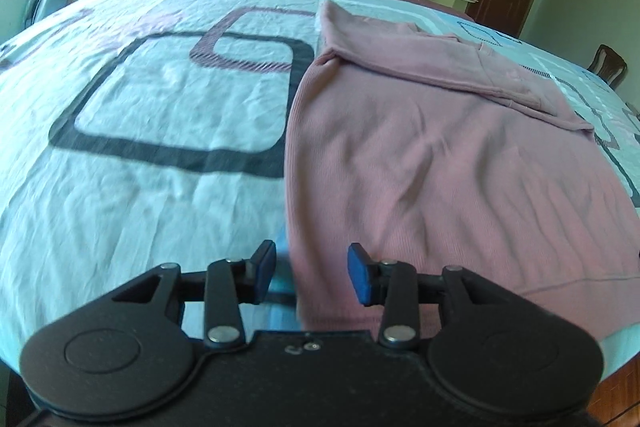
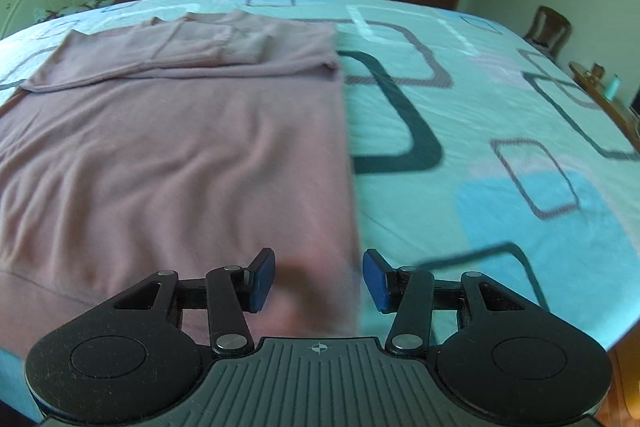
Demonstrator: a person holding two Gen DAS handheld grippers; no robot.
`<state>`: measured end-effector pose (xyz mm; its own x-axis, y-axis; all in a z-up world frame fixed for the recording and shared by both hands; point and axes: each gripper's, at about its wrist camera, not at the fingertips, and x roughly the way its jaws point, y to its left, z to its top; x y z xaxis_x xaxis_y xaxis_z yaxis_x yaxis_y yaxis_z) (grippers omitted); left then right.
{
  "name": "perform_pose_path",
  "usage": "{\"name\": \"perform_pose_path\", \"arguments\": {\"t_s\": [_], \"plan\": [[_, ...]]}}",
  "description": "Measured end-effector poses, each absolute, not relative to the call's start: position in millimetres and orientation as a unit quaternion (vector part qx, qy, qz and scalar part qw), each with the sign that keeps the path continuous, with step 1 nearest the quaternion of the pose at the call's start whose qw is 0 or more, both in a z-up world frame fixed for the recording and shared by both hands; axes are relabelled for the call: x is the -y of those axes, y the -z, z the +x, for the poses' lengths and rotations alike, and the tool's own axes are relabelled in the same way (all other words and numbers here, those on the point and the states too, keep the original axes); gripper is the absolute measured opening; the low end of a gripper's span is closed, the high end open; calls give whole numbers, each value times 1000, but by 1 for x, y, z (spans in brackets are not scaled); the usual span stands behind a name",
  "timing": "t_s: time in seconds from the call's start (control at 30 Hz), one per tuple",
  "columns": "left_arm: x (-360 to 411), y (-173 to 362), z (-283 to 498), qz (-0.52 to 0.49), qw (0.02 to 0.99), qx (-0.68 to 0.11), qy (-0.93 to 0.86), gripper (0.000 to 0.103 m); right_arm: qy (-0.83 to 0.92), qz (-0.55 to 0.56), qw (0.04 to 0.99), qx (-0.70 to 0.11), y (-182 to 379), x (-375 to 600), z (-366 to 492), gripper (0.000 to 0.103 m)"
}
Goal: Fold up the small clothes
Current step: 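Open both grippers and move back over the hem of the sweatshirt, then grasp the hem with the left gripper while the right gripper grasps the hem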
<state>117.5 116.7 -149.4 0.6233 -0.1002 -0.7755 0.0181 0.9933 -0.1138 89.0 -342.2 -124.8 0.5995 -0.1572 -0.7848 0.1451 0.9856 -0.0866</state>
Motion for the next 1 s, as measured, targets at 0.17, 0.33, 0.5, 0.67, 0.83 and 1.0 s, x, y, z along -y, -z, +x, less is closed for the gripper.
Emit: {"name": "perform_pose_path", "arguments": {"t_s": [0.17, 0.33, 0.5, 0.67, 0.83, 1.0], "plan": [[-122, 151, 101, -73, 889, -449, 47, 40, 102, 22, 888, -447, 126, 356, 65, 49], [-117, 152, 94, -96, 872, -472, 85, 37, 98, 58, 883, -455, 122, 356, 52, 64], [-117, 155, 94, -103, 864, -480, 114, 20, 73, 94, 874, -472, 124, 352, 41, 41], [-123, 152, 101, -126, 863, -472, 129, 5, 53, 104, 871, -477, 118, 348, 42, 14], [-125, 133, 113, -155, 873, -439, 143, 4, 36, 133, 881, -453, 100, 356, 47, 11], [-120, 105, 146, -172, 894, -387, 150, 4, 22, 152, 898, -412, 72, 362, 72, 11]]}}
